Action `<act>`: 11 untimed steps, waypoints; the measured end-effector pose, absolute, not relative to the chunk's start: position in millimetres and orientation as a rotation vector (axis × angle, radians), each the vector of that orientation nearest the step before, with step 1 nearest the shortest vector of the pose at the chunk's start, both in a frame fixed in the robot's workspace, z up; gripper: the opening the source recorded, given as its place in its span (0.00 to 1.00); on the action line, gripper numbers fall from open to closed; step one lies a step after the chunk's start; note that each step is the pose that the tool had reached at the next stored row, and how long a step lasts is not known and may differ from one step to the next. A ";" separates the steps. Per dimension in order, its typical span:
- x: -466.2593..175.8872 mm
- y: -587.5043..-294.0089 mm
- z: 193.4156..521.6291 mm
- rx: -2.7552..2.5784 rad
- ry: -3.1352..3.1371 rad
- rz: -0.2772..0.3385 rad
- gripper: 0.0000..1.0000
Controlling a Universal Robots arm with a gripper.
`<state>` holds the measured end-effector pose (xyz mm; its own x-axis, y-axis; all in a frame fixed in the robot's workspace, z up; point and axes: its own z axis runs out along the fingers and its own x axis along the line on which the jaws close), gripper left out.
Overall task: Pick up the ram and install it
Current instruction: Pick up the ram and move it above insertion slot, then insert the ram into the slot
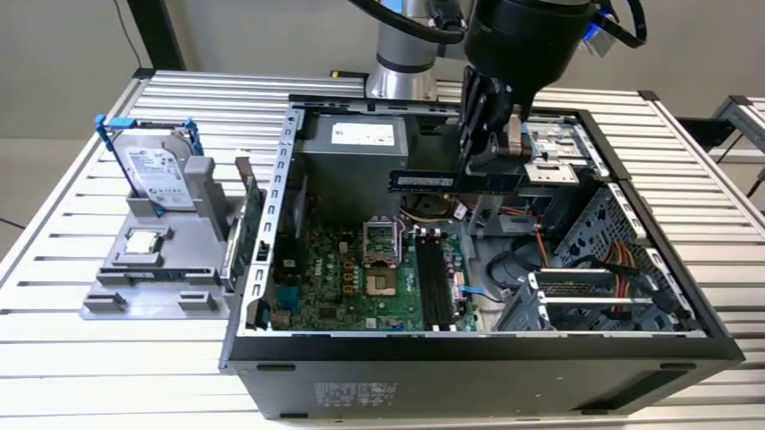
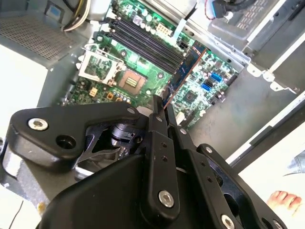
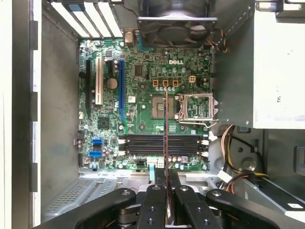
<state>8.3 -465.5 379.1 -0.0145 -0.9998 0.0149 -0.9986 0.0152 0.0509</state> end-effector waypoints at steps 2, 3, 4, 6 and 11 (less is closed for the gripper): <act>9.3 -461.1 379.1 2.172 -2.204 -0.040 0.00; 9.7 -459.1 379.1 2.172 -2.204 -0.040 0.00; 10.1 -457.1 379.2 2.172 -2.204 -0.040 0.00; 11.0 -453.3 379.1 2.173 -2.204 -0.040 0.00; 13.2 -444.6 379.1 2.174 -2.203 -0.040 0.00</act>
<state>13.2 -444.6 379.1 -0.0127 -0.9998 0.0151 -0.9986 0.0134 0.0509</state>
